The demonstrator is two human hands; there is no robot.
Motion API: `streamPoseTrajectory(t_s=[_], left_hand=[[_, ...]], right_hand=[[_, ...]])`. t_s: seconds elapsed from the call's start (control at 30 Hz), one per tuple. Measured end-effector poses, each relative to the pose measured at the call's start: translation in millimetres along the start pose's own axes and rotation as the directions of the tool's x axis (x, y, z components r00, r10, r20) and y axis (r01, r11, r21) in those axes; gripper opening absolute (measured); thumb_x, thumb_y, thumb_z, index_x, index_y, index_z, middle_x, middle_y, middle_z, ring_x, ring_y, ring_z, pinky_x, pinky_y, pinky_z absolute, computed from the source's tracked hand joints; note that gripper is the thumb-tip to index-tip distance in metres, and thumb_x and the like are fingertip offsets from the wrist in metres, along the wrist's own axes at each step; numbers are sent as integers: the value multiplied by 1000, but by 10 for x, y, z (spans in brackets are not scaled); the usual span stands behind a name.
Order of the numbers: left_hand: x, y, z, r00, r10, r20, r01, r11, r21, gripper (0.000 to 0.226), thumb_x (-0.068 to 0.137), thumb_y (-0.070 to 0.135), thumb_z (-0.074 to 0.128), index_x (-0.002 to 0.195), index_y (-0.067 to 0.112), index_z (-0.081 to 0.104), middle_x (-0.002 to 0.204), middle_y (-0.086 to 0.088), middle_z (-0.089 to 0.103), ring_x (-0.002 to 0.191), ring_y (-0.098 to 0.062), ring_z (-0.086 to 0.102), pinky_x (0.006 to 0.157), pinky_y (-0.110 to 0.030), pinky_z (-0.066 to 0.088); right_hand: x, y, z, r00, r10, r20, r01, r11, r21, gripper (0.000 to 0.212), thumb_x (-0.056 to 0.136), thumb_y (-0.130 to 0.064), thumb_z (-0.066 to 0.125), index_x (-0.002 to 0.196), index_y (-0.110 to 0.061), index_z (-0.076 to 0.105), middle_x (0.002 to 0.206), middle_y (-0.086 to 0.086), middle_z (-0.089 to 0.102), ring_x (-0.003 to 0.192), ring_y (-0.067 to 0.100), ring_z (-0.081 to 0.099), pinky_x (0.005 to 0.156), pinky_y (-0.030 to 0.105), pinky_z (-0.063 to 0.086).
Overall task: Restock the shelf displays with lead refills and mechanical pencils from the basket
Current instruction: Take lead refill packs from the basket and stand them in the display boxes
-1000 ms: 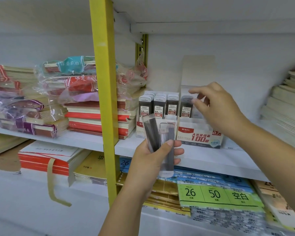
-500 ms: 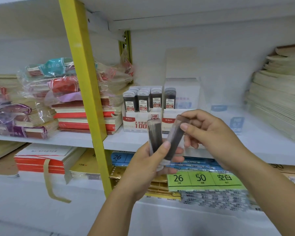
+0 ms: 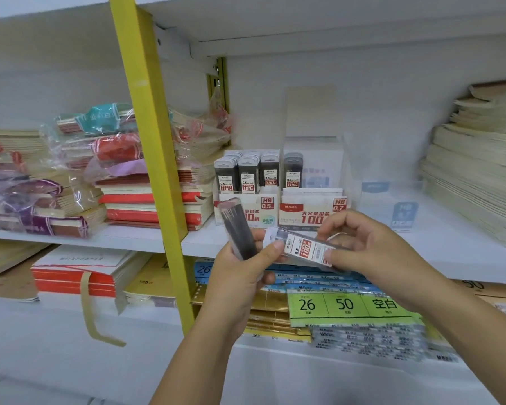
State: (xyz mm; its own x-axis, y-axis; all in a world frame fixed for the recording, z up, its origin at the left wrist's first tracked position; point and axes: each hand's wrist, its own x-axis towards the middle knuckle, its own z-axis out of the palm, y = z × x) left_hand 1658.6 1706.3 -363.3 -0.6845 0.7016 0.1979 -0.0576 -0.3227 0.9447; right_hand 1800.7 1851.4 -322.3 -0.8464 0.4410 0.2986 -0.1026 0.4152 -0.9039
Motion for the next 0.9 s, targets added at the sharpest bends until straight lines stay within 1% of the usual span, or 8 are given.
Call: streamPoseTrajectory(t_s=[0.23,0.4,0.53,0.63,0.7,0.77,0.83,0.9], left_hand=[[35,33,-14,999,26,42,-31,990,137,21,88,34,75,107,29,69,94,-2,78,89,-13,75,61,-18,52],[69,102,-60,999,34,-42,-33,999,22,20,103,41,48,117,29,56,93,-1,78,68,-9,70,48,-20,48],[116,143,-182,991,69,-118,-70,998,-4,17,106,36,42,115,26,54,84,1,76,65,-10,69,47,-22,49],[155,153,-273,983,110,-149,-106,994,31,14,103,37,48,108,32,60,79,8,73,65,-6,70,51,-20,53],[175,145,-329,980,122,-159,-116,992,45,14,102,38,50,104,32,63,76,9,72,65,-5,70,53,-21,55],[187,135,-375,979,126,-158,-119,991,52,15,101,39,51,100,32,65,75,8,71,63,-6,68,54,-23,56],[195,139,-415,979,130,-160,-123,991,51,15,101,39,52,97,34,66,74,8,71,62,-6,67,54,-24,57],[207,152,-451,977,136,-167,-128,990,54,17,101,38,52,92,39,67,75,7,71,61,-6,67,54,-24,57]], right_hand=[[55,-74,198,997,-75,-24,71,986,-150,21,82,-11,75,88,-30,67,75,-11,68,70,10,64,64,21,54],[274,-323,204,981,-177,-75,167,979,-117,55,84,-3,69,116,-45,55,90,-5,70,79,16,71,69,37,60],[670,-668,159,906,-379,-186,356,923,-147,54,87,-2,66,98,-53,52,97,-7,70,82,13,73,65,26,58],[943,-822,233,847,-496,-190,433,852,-293,47,87,-6,67,97,-47,48,94,-5,70,80,5,69,65,15,53],[1106,-852,267,832,-532,-160,409,782,-470,40,87,-11,67,99,-42,45,92,-7,68,75,2,64,60,13,49],[1240,-833,272,838,-531,-125,346,694,-631,36,88,-14,66,102,-39,44,91,-9,66,74,6,61,60,24,52],[1333,-790,260,859,-502,-99,288,634,-717,34,88,-16,66,104,-37,44,91,-8,65,75,7,61,64,32,53],[1406,-728,243,887,-454,-87,238,610,-756,33,88,-19,68,105,-37,46,91,-12,64,78,2,60,61,29,50]])
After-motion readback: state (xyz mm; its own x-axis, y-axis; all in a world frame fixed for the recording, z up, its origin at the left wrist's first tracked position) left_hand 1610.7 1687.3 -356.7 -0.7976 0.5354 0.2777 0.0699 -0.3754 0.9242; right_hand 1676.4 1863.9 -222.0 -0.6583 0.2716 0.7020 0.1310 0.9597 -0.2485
